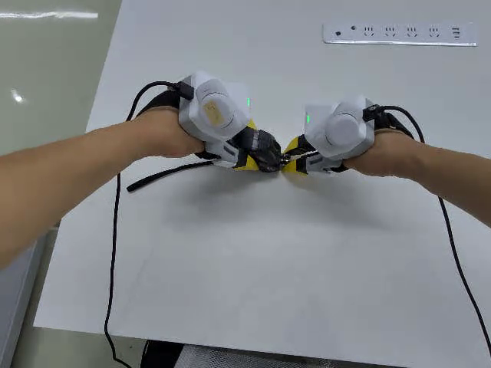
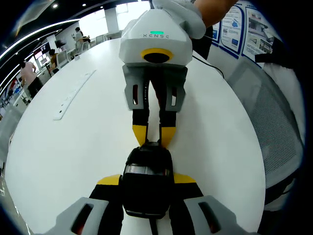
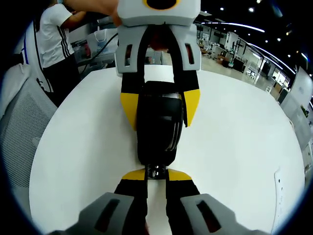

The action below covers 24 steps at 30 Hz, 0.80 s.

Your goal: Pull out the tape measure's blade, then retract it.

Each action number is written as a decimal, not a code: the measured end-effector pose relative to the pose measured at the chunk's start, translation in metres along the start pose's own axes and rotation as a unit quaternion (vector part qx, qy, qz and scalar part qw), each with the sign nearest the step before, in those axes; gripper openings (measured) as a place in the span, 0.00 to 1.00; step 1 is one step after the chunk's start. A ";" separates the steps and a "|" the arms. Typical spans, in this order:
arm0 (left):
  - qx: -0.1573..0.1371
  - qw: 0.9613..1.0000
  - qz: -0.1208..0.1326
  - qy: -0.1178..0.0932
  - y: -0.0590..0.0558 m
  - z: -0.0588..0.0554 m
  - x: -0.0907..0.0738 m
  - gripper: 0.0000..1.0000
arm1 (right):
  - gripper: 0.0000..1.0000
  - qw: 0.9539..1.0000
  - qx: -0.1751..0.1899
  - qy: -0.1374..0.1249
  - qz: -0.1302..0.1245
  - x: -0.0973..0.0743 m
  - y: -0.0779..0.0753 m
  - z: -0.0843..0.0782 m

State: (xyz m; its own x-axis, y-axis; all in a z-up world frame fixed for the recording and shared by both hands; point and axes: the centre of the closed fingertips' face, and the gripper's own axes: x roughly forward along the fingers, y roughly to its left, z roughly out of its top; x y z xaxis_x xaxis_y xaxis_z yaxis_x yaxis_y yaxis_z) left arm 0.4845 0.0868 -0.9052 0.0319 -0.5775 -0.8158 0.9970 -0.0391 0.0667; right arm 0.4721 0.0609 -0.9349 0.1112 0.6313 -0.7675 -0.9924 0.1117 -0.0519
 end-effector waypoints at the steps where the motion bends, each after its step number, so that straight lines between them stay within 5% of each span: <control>1: 0.001 1.000 0.000 0.000 0.000 0.000 0.000 0.33 | 0.13 1.000 -0.001 0.000 0.000 0.000 0.000 0.000; 24: 0.002 1.000 -0.001 0.005 0.001 0.001 0.000 0.33 | 0.13 1.000 0.000 0.007 0.000 -0.008 -0.001 -0.011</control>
State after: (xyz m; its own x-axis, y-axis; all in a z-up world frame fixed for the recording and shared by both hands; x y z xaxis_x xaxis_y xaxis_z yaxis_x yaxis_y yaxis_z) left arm 0.4855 0.0863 -0.9046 0.0300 -0.5689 -0.8218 0.9969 -0.0432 0.0663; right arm 0.4712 0.0474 -0.9354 0.1095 0.6207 -0.7764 -0.9925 0.1104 -0.0518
